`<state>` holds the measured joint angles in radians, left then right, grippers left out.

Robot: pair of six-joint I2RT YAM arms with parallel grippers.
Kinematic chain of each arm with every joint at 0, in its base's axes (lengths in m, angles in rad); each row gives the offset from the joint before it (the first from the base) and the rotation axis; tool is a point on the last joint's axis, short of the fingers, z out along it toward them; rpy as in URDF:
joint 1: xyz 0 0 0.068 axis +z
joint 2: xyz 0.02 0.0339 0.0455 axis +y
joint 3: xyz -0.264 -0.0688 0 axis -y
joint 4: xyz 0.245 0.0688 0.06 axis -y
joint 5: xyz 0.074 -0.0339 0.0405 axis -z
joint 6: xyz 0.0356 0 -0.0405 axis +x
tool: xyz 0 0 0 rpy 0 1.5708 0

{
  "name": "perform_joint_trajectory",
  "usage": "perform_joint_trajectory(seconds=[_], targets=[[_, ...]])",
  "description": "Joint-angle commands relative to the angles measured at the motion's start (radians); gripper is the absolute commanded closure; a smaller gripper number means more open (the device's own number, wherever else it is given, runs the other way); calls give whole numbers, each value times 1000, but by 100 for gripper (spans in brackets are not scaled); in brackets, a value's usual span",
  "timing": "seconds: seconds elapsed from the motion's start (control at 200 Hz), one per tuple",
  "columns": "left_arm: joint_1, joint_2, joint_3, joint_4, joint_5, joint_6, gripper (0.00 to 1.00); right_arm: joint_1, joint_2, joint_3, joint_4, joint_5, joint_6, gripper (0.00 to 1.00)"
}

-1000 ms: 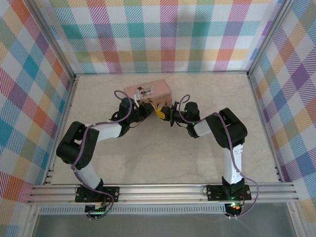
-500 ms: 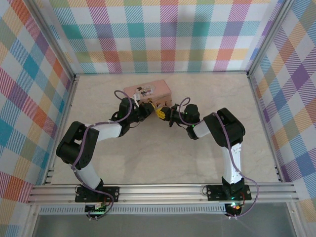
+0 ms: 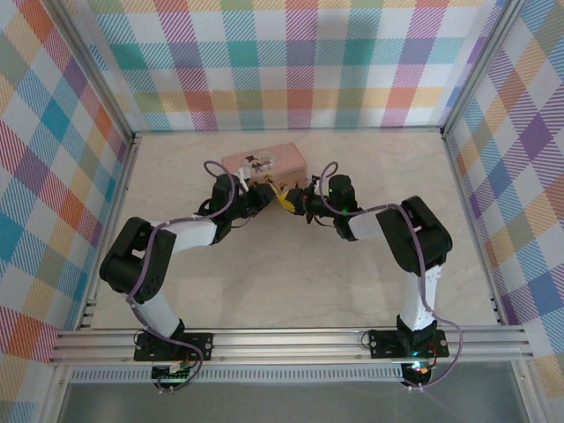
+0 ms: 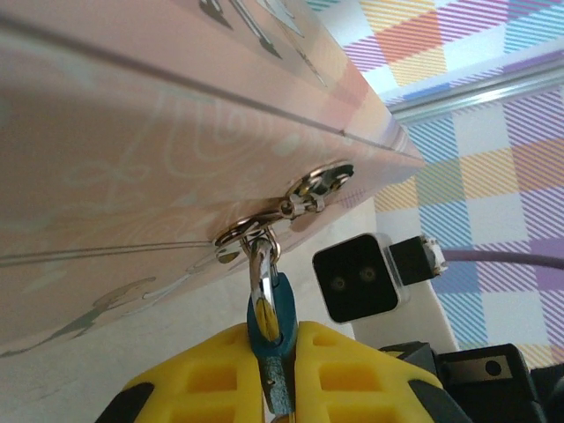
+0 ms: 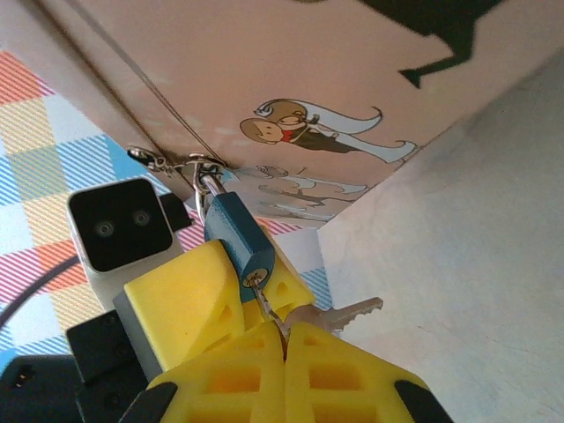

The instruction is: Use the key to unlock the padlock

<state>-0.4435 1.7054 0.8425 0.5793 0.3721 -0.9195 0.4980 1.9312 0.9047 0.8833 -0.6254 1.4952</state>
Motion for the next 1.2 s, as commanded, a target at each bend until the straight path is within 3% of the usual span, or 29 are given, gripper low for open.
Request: perform_joint_trajectory(seconds=[0.0, 0.14, 0.41, 0.54, 0.689, 0.994, 1.199], targets=[[-28, -33, -3, 4, 108, 21, 89, 5, -46, -9, 14, 4, -132, 100], [-23, -35, -7, 11, 111, 18, 89, 2, 14, -47, 178, -14, -38, 100], [-19, -31, -9, 8, 110, 21, 89, 1, 12, -77, 250, -20, 14, 100], [-17, -21, -7, 17, 113, 16, 89, -1, -14, -98, 222, -14, -14, 100], [-17, -20, -7, 20, 118, 16, 89, 2, -125, -83, -35, 4, -170, 100], [-21, -15, -11, 25, 144, 20, 89, 6, 123, -34, 524, 14, 449, 100], [-26, -16, -6, 18, 152, 25, 89, 7, 112, 13, 520, 31, 456, 100]])
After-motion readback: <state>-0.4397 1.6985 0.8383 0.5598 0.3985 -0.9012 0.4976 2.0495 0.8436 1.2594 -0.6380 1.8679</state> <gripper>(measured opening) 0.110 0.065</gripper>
